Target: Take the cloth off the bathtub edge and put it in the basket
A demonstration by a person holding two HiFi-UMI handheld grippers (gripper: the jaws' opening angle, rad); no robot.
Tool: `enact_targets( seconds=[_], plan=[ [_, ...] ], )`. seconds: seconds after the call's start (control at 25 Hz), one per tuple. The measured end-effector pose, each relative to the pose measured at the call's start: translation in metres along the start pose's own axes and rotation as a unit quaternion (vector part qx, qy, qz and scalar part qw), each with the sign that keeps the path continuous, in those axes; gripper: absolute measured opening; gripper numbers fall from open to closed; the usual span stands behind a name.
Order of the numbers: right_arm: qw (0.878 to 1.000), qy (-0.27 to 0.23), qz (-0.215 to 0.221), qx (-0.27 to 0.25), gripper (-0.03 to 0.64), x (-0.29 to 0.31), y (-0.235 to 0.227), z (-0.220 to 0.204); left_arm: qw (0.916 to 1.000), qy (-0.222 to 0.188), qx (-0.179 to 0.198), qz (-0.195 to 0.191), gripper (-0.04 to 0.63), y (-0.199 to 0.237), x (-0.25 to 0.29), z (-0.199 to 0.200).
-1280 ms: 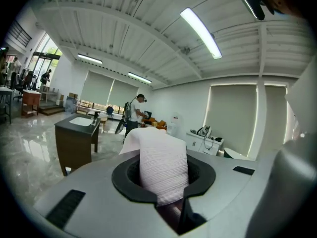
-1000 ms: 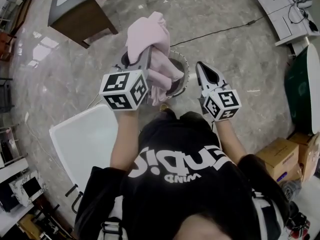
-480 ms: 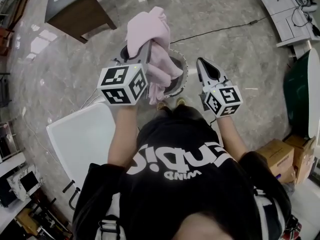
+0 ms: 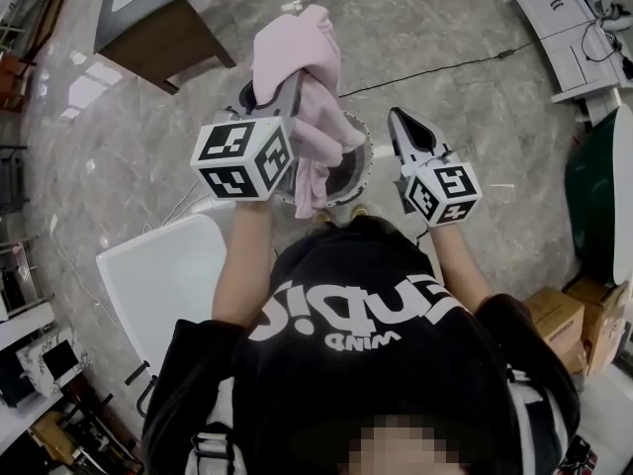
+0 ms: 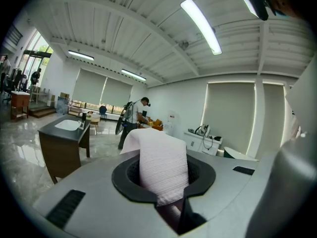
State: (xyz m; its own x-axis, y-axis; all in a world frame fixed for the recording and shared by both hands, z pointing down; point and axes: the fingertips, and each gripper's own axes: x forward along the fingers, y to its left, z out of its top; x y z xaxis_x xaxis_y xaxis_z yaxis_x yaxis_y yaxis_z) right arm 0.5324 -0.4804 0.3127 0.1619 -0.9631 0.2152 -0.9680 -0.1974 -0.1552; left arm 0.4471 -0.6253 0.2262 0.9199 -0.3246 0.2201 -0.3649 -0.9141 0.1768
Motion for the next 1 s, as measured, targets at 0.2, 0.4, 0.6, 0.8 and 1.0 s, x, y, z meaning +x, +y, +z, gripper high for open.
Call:
enact_targets(
  seconds=[0.2, 0.4, 0.6, 0.8, 1.0],
  plan=[
    [1.000, -0.003, 0.000, 0.001, 0.014, 0.009, -0.009, 0.002, 1.0000, 0.001, 0.001, -0.004, 0.095, 0.001, 0.010, 0.004],
    [1.000, -0.002, 0.003, 0.006, 0.014, 0.018, -0.012, 0.001, 1.0000, 0.003, 0.000, -0.006, 0.095, 0.005, 0.018, 0.002],
    [1.000, 0.018, 0.015, 0.015, 0.014, 0.027, -0.018, -0.001, 0.9994, 0.029, -0.018, -0.007, 0.095, 0.007, 0.027, -0.017],
    [0.998, 0.056, 0.031, 0.012, 0.014, 0.040, -0.022, -0.029, 0.9971, 0.064, -0.040, -0.003, 0.096, 0.017, 0.036, -0.068],
    [0.994, 0.096, 0.044, 0.022, 0.014, 0.050, -0.023, -0.087, 0.9913, 0.121, -0.052, 0.006, 0.095, 0.025, 0.043, -0.152]
  ],
)
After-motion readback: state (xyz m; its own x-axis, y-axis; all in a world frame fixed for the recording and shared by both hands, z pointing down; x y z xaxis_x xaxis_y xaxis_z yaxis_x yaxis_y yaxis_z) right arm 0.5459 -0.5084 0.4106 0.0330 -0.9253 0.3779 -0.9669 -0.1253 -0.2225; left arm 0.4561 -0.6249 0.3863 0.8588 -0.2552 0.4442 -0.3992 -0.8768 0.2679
